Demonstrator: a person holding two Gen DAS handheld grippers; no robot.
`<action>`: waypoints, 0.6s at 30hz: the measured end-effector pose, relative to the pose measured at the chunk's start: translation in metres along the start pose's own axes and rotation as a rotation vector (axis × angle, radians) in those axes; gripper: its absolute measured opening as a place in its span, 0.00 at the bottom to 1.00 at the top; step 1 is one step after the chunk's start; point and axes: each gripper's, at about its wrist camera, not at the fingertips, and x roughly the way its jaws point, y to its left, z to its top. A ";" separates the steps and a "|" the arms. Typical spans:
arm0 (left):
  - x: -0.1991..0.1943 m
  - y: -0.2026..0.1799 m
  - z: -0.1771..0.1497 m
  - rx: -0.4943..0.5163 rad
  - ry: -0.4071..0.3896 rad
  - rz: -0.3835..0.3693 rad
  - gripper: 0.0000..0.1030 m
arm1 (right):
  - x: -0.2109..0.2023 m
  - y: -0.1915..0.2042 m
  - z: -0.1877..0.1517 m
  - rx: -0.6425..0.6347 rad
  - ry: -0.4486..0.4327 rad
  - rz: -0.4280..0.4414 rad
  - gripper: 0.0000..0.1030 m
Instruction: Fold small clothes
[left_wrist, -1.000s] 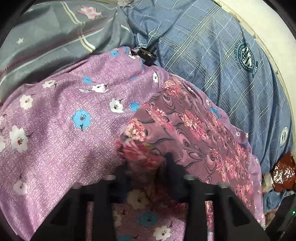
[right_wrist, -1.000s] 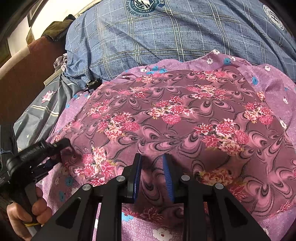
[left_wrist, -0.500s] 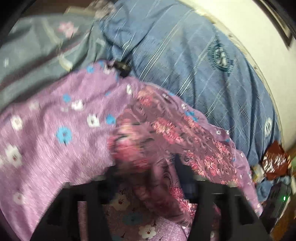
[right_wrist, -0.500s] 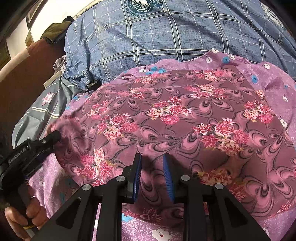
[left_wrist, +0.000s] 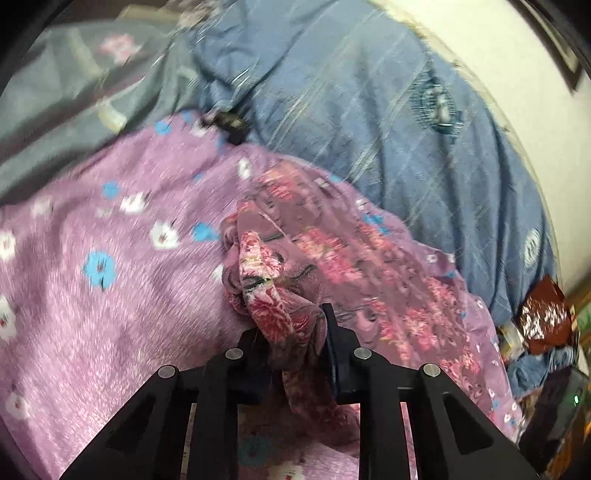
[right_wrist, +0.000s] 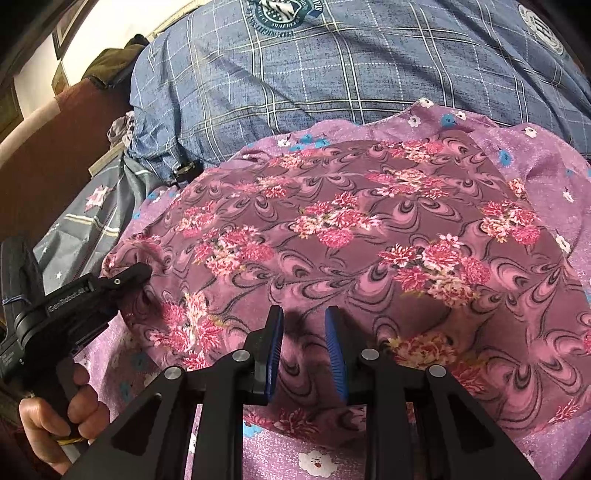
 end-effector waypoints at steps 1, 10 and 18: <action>-0.005 -0.007 0.000 0.037 -0.017 0.000 0.20 | -0.001 -0.002 0.000 0.007 0.001 0.003 0.24; -0.033 -0.072 -0.011 0.264 -0.063 -0.063 0.18 | -0.019 -0.067 0.009 0.218 -0.021 0.037 0.22; -0.017 -0.181 -0.042 0.529 -0.026 -0.171 0.17 | -0.047 -0.131 0.014 0.382 -0.096 0.054 0.23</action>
